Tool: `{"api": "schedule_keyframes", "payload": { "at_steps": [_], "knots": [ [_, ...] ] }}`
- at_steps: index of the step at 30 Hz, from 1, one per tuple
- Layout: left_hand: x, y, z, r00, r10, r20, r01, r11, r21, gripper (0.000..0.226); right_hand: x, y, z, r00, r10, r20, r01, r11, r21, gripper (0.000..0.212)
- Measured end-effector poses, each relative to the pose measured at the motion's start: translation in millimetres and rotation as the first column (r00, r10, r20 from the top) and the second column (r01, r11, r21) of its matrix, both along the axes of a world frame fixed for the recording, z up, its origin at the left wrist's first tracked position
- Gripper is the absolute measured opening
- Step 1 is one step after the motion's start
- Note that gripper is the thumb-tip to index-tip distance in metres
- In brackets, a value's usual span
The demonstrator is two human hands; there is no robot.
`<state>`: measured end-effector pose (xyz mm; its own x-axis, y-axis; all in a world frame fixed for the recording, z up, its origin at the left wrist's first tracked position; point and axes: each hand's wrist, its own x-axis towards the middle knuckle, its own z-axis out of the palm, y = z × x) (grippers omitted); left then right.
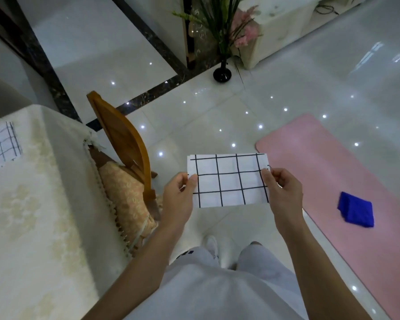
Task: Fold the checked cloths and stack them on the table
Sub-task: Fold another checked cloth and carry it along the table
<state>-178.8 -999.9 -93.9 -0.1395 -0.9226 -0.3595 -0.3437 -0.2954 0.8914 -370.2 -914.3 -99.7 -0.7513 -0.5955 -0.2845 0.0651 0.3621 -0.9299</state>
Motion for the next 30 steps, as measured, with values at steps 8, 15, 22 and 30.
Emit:
{"api": "schedule_keyframes", "payload": {
  "at_steps": [8,15,22,30],
  "knots": [
    [-54,-83,0,0.986,0.164,-0.005,-0.164,0.986,-0.015,0.029,-56,-116,-8,0.991,0.135,-0.013,-0.135,0.991,-0.015,0.015],
    [-109,-183,-5,0.933,0.359,-0.001,-0.359,0.933,-0.030,0.030,-115,-252,-17,0.948,0.319,0.007,-0.319,0.948,-0.022,0.015],
    [-170,-278,9,0.837,0.547,-0.010,-0.547,0.837,-0.024,0.027,-174,-377,-2,0.853,0.522,0.002,-0.522,0.853,0.005,0.019],
    [-184,-331,16,0.752,0.659,-0.001,-0.659,0.752,-0.036,0.027,-188,-475,4,0.760,0.648,0.044,-0.649,0.760,0.021,0.018]
  ]
}}
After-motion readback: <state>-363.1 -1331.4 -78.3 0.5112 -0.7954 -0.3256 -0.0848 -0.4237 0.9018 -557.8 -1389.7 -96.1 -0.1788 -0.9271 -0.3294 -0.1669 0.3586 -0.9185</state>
